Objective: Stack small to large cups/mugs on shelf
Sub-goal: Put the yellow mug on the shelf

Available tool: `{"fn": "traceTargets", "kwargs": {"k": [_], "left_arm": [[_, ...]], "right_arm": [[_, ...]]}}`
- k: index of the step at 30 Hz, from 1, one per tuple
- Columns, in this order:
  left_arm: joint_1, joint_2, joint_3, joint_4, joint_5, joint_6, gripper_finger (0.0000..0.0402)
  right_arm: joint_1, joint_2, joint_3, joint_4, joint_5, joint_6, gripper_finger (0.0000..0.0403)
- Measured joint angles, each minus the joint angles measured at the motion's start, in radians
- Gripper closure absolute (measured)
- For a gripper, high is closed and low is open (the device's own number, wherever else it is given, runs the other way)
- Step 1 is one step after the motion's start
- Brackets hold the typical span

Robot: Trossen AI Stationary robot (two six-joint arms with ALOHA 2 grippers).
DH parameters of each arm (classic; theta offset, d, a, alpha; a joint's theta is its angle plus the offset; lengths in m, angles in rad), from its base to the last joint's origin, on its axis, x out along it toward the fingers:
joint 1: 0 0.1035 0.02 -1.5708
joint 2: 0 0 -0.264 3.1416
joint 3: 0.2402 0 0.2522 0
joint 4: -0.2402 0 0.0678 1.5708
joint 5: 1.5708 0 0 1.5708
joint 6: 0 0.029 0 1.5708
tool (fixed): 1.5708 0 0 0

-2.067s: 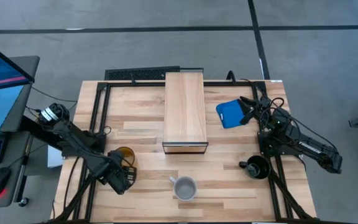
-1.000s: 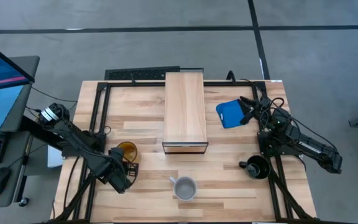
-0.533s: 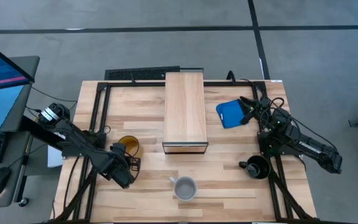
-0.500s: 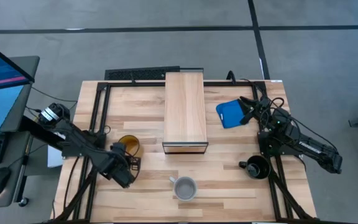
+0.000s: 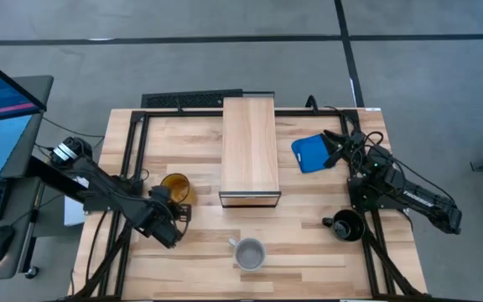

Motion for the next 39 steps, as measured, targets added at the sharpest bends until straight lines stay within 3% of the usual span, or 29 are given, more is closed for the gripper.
{"fn": "traceTargets", "kwargs": {"k": [11, 22, 28, 33, 39], "left_arm": [[0.04, -0.109, 0.0, -0.085, -0.141, 0.01, 0.032], [0.187, -0.26, 0.0, -0.08, -0.296, 0.263, 0.032], [0.289, -0.358, 0.0, 0.032, -0.351, 0.509, 0.032], [0.397, -0.425, 0.0, 0.207, -0.35, 0.812, 0.032], [0.544, -0.472, 0.0, 0.395, -0.269, 1.136, 0.032]], "right_arm": [[0.0, 0.0, 0.0, 0.001, 0.0, 0.0, 0.0274], [0.0, 0.0, 0.0, 0.001, 0.0, 0.001, 0.0274], [0.0, 0.0, 0.0, 0.001, 0.0, 0.001, 0.0274], [0.0, 0.0, 0.0, 0.001, 0.0, 0.001, 0.0274], [0.0, 0.0, 0.0, 0.001, 0.0, 0.002, 0.0274]]}}
